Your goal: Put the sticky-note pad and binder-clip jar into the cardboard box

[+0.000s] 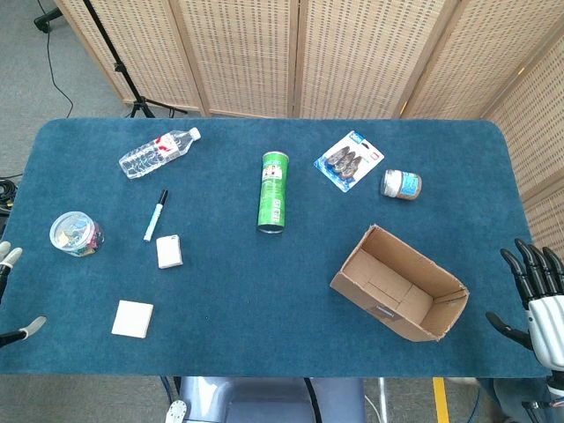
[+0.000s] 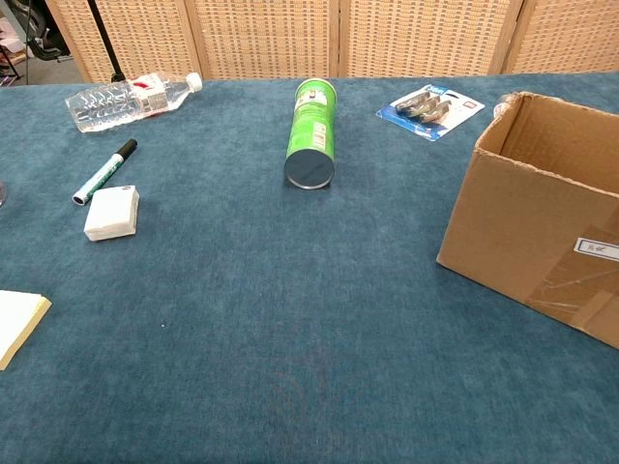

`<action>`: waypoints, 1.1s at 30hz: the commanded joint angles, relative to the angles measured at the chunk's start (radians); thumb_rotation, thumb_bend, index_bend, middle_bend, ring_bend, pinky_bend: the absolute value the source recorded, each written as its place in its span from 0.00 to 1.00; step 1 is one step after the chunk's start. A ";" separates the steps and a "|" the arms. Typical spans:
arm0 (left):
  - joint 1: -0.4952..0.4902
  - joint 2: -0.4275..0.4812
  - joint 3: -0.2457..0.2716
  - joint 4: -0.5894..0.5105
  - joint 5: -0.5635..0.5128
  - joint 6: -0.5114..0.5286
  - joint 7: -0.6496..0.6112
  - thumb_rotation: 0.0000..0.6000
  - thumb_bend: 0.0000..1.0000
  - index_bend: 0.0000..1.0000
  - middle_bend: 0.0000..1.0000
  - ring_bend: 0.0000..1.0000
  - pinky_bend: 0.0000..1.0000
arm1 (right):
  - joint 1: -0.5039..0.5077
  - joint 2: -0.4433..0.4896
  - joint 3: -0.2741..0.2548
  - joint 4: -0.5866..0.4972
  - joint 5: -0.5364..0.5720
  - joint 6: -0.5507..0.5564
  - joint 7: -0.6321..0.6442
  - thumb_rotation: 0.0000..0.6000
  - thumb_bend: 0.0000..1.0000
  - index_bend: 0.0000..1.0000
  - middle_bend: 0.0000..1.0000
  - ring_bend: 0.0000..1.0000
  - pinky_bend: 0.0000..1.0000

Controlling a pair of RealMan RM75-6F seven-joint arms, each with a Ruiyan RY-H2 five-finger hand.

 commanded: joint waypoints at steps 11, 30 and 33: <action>-0.038 0.024 0.059 -0.011 0.127 -0.154 0.029 1.00 0.00 0.00 0.00 0.00 0.00 | -0.007 0.018 0.006 -0.021 0.017 0.001 0.030 1.00 0.00 0.00 0.00 0.00 0.00; -0.242 -0.156 0.050 0.036 0.078 -0.604 0.206 1.00 0.00 0.00 0.00 0.00 0.06 | 0.001 0.031 0.008 -0.025 0.036 -0.033 0.061 1.00 0.00 0.00 0.00 0.00 0.00; -0.241 -0.167 0.047 0.047 0.064 -0.608 0.214 1.00 0.00 0.02 0.01 0.01 0.13 | 0.001 0.032 0.009 -0.025 0.041 -0.036 0.069 1.00 0.00 0.00 0.00 0.00 0.00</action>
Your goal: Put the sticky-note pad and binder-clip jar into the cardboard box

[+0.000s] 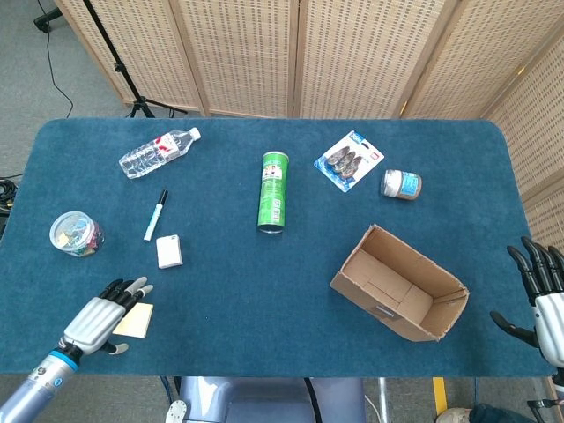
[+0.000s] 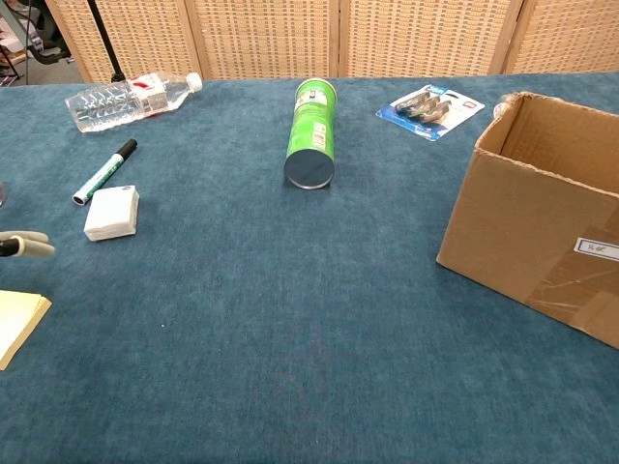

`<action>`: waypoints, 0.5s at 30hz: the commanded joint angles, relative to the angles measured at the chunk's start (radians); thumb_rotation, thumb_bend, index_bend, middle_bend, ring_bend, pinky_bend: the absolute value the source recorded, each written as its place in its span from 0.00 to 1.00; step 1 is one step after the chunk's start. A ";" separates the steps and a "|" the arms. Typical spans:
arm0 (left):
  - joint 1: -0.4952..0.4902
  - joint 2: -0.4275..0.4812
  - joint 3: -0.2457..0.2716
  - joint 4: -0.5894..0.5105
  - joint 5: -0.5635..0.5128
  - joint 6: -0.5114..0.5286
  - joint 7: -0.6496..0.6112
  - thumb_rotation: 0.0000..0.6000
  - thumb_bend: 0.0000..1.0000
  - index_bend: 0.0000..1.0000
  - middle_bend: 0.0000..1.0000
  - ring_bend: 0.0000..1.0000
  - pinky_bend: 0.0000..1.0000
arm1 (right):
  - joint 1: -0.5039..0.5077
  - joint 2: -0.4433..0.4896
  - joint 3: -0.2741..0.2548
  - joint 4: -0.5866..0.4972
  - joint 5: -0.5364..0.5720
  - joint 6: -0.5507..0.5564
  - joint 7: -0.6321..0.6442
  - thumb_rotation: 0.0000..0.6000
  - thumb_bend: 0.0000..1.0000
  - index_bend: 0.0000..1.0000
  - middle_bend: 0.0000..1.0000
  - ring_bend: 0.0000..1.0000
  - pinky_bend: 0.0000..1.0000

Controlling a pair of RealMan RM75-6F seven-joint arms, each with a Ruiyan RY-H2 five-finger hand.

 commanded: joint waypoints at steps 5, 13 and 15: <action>-0.003 -0.024 -0.003 0.024 -0.027 -0.018 0.017 1.00 0.00 0.09 0.09 0.09 0.21 | -0.001 0.004 0.001 0.000 0.000 0.000 0.012 1.00 0.00 0.00 0.00 0.00 0.00; 0.011 -0.077 -0.006 0.070 -0.012 0.025 0.031 1.00 0.03 0.45 0.40 0.36 0.40 | -0.001 0.007 -0.002 0.000 -0.003 -0.002 0.022 1.00 0.00 0.00 0.00 0.00 0.00; 0.016 -0.088 -0.009 0.078 -0.016 0.034 0.043 1.00 0.06 0.52 0.45 0.41 0.44 | -0.001 0.008 -0.002 -0.001 -0.004 -0.003 0.025 1.00 0.00 0.00 0.00 0.00 0.00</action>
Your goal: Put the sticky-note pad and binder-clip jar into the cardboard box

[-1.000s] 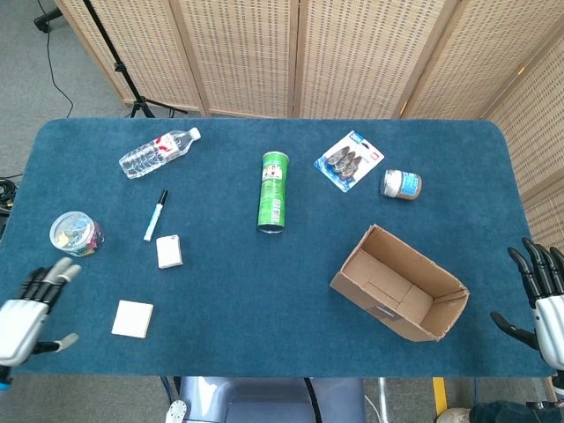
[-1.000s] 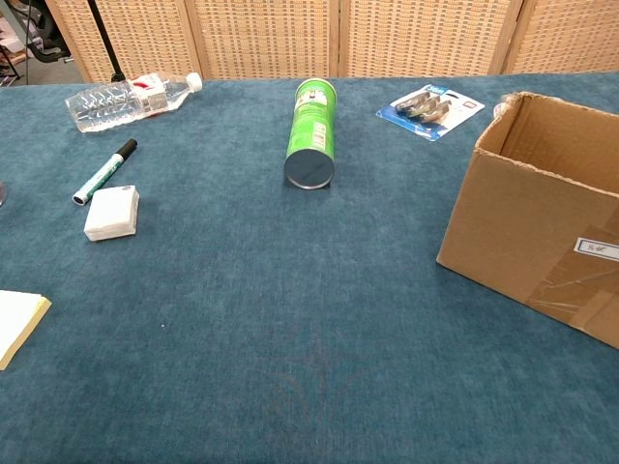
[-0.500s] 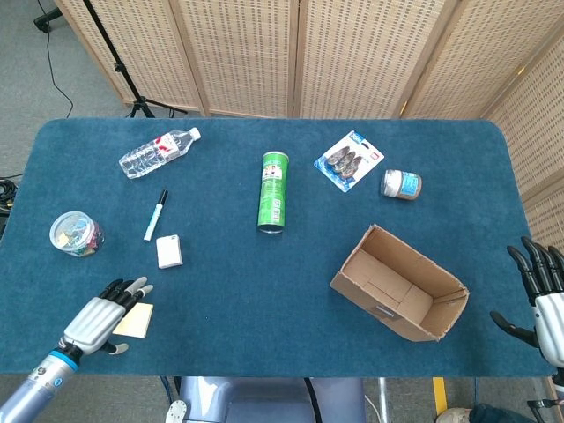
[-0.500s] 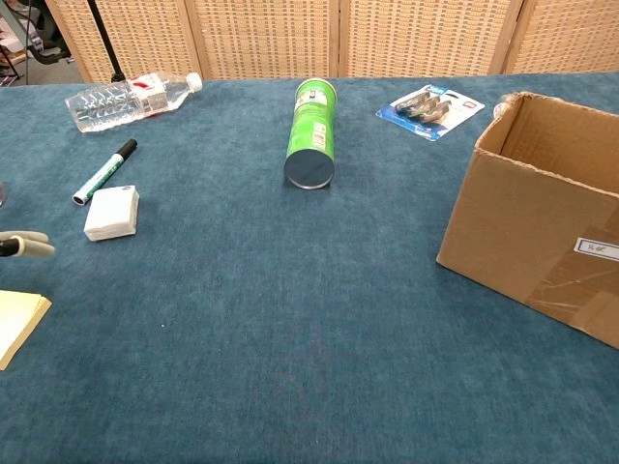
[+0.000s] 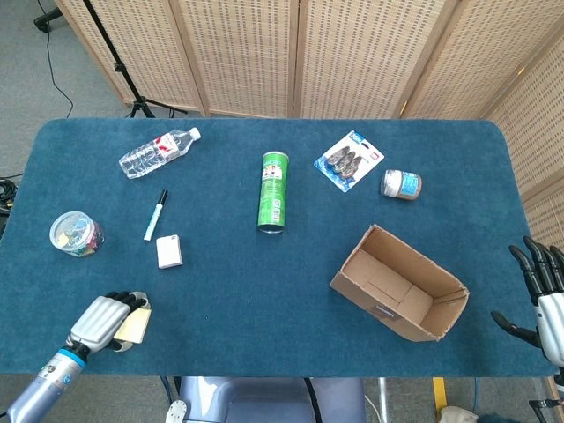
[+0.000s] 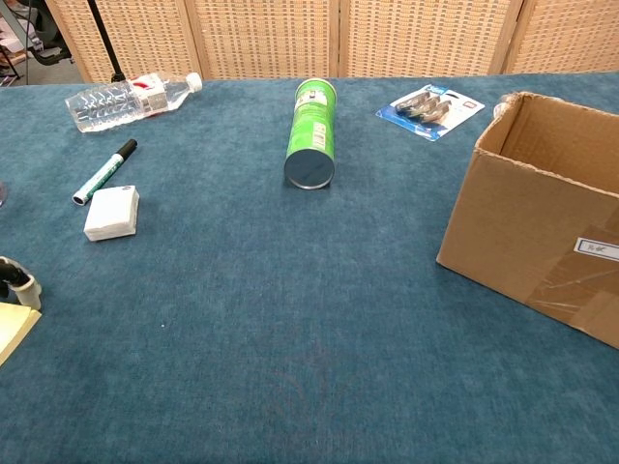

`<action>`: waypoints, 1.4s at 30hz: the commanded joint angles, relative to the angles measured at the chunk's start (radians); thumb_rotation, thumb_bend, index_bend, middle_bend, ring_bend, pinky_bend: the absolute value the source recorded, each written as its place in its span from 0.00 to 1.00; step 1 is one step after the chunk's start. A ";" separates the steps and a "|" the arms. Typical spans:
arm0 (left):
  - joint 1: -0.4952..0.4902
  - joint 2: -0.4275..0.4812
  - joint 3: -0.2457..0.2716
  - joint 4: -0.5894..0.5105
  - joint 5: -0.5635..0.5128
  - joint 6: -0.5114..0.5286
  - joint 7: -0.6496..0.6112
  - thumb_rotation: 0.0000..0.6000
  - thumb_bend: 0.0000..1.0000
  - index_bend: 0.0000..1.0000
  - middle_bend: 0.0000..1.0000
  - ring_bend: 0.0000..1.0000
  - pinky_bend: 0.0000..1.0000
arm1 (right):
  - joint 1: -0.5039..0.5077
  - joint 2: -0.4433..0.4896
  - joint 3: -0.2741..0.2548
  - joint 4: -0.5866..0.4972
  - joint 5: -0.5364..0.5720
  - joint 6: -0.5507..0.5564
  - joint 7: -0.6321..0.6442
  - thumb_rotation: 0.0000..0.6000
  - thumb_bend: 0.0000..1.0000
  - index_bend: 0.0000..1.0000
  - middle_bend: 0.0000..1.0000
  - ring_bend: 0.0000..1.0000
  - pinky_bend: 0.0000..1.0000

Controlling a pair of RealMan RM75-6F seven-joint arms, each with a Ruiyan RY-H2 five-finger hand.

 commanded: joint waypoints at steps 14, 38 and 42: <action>-0.057 0.028 -0.078 -0.130 0.109 0.111 0.080 1.00 0.12 0.57 0.49 0.46 0.47 | 0.009 0.006 0.000 0.022 -0.008 -0.011 0.009 1.00 0.00 0.00 0.00 0.00 0.00; -0.430 -0.378 -0.284 -0.106 0.022 -0.213 0.496 1.00 0.03 0.54 0.43 0.39 0.46 | 0.019 0.008 0.004 0.011 0.033 -0.053 0.034 1.00 0.00 0.00 0.00 0.00 0.00; -0.442 -0.418 -0.284 -0.106 -0.074 -0.257 0.519 1.00 0.00 0.07 0.00 0.00 0.06 | 0.021 0.006 0.004 0.009 0.035 -0.056 0.027 1.00 0.00 0.00 0.00 0.00 0.00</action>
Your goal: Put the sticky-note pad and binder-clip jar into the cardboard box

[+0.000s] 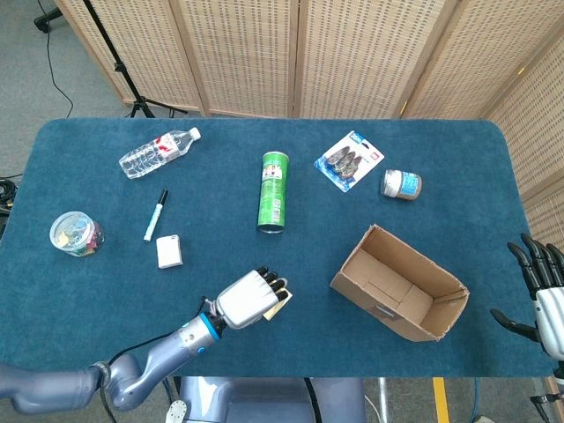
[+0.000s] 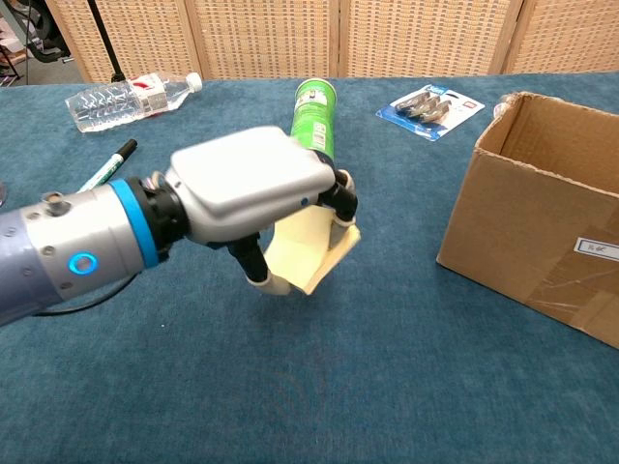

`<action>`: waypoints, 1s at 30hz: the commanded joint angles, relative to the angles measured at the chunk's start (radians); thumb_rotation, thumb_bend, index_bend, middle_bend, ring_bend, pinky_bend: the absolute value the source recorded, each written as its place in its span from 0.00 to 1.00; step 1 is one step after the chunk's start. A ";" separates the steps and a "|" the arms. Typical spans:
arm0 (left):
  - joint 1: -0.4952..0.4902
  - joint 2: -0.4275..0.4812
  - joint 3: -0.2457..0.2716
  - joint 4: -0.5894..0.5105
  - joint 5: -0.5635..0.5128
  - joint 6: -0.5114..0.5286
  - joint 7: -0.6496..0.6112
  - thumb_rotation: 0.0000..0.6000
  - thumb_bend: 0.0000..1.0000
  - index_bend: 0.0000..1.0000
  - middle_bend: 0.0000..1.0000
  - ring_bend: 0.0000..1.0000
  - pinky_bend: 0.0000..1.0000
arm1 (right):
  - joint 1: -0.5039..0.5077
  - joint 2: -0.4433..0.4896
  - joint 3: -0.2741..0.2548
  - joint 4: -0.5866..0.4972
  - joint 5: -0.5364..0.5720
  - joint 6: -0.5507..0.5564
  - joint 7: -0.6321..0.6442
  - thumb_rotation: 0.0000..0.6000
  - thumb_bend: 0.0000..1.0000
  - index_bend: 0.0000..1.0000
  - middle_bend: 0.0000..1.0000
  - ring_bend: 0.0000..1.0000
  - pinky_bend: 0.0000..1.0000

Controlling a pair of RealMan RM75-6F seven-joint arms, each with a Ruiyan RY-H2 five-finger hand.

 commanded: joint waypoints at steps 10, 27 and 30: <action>0.037 0.073 0.047 -0.094 0.019 0.125 -0.161 1.00 0.00 0.00 0.00 0.00 0.00 | -0.005 -0.001 0.002 -0.002 -0.001 0.013 -0.005 1.00 0.00 0.00 0.00 0.00 0.00; 0.418 0.628 0.122 -0.176 -0.084 0.586 -0.571 1.00 0.00 0.00 0.00 0.00 0.00 | 0.003 -0.041 -0.008 0.000 -0.049 0.021 -0.110 1.00 0.00 0.00 0.00 0.00 0.00; 0.463 0.671 0.134 -0.161 -0.122 0.601 -0.628 1.00 0.00 0.00 0.00 0.00 0.00 | 0.006 -0.051 -0.004 0.004 -0.063 0.035 -0.116 1.00 0.00 0.00 0.00 0.00 0.00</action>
